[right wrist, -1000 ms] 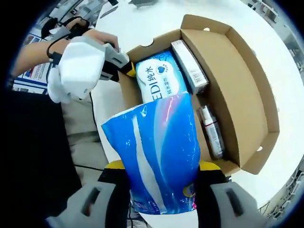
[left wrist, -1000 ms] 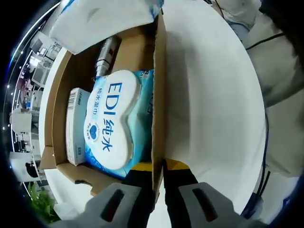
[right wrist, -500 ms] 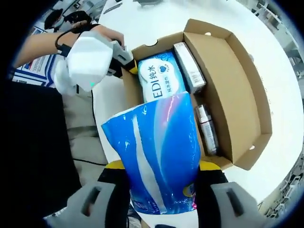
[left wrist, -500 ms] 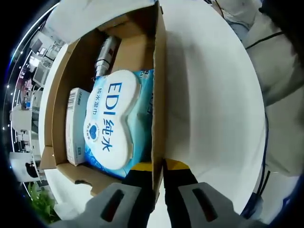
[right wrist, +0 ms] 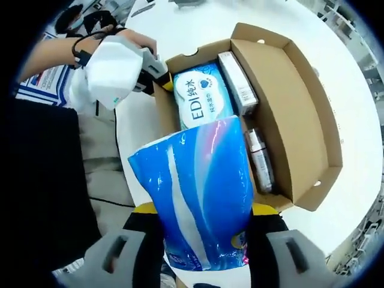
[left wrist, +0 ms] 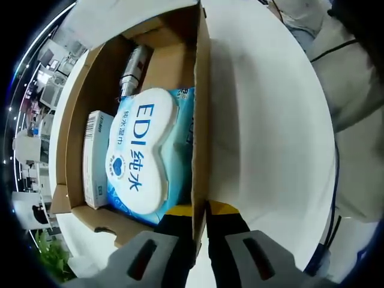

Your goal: Operate the shoe box by opening the lid, removing the specified soft item, and placing it in the target area until the item is outside and the box remains undamaged.

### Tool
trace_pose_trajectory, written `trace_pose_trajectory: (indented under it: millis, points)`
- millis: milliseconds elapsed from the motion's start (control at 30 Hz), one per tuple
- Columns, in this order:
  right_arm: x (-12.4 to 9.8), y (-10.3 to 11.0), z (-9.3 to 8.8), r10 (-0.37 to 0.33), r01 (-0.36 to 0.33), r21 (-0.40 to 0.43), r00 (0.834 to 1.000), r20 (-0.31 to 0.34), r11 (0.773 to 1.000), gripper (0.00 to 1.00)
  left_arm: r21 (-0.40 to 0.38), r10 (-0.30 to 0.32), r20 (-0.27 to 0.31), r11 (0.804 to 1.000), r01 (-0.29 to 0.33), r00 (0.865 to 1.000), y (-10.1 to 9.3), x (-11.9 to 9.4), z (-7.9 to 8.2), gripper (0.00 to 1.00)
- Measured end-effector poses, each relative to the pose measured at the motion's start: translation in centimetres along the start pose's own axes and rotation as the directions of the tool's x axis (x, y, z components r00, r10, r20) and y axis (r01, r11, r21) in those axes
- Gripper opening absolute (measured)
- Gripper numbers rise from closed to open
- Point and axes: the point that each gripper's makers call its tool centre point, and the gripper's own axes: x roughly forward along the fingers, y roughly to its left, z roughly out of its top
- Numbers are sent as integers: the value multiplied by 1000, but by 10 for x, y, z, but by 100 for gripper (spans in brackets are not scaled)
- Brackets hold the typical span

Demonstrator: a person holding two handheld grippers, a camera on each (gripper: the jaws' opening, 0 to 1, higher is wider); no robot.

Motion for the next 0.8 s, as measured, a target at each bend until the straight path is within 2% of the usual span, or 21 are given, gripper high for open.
trace_pose_trajectory:
  millis: [467,800]
  points:
    - [-6,-3,-7,-11,10,26,999,34,1000,51,-2,-1,0,1000,1,1000,0,0,0,4]
    - [-17,-6,-23,-40,37,44,997,64,998,52,-1,2,3,1000,-2,1000,0,-1,0,4]
